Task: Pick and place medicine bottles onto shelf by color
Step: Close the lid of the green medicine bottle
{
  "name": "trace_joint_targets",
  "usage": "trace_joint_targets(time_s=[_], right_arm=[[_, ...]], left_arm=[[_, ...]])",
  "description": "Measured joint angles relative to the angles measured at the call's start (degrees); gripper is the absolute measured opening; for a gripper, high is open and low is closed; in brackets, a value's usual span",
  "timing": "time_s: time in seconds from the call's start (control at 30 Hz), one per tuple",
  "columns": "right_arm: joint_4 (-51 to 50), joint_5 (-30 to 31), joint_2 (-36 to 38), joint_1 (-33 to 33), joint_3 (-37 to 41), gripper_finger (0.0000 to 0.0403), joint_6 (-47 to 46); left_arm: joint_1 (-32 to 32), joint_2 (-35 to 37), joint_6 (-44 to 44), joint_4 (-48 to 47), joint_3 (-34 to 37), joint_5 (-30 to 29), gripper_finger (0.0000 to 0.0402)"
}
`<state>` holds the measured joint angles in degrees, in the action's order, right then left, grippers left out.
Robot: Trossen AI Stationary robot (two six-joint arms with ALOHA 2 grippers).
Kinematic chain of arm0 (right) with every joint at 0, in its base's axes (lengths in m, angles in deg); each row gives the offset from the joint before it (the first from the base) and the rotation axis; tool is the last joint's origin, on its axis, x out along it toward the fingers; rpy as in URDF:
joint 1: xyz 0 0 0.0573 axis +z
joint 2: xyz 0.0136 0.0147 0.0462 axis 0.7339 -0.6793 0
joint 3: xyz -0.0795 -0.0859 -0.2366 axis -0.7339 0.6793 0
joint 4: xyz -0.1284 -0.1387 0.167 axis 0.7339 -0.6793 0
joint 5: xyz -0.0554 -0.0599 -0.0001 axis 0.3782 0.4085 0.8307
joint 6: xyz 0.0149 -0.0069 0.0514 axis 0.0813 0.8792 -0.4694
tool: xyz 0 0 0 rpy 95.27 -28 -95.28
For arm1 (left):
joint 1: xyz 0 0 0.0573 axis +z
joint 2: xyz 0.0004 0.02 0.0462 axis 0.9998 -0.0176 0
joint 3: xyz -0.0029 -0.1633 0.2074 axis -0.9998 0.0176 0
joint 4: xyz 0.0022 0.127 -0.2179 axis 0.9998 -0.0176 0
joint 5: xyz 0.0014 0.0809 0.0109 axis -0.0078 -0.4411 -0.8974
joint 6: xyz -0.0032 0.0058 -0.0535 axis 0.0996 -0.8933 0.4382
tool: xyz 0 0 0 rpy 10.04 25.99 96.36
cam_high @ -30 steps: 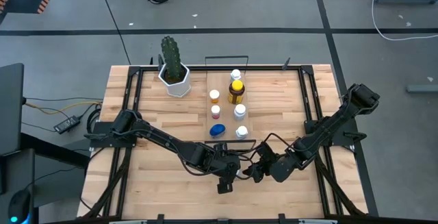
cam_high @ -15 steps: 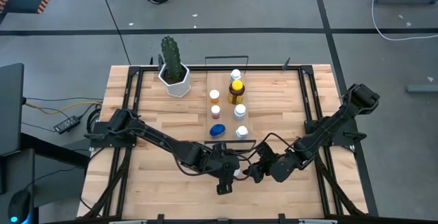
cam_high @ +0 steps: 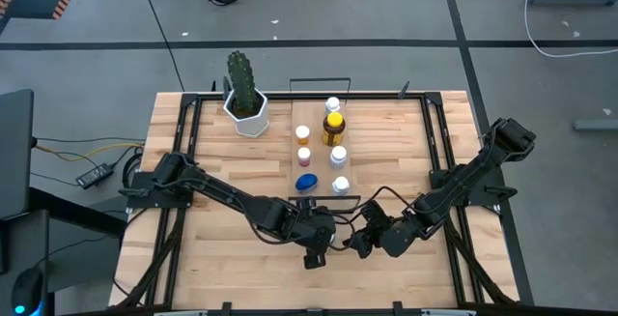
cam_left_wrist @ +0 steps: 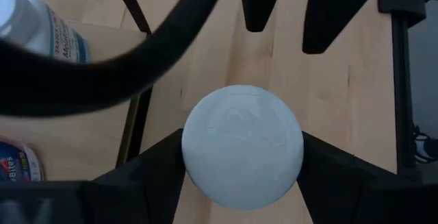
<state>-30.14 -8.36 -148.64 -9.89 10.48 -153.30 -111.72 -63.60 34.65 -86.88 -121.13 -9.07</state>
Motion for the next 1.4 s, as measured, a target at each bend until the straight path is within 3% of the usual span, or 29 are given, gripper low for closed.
trace_joint_targets(time_s=[1.4], right_arm=[[0.1, -0.2, 0.0, 0.0, 0.0, 0.0245, -0.1]], left_arm=[[0.0, -0.4, 1.5, 0.7, 0.0, -0.2, 0.029]])
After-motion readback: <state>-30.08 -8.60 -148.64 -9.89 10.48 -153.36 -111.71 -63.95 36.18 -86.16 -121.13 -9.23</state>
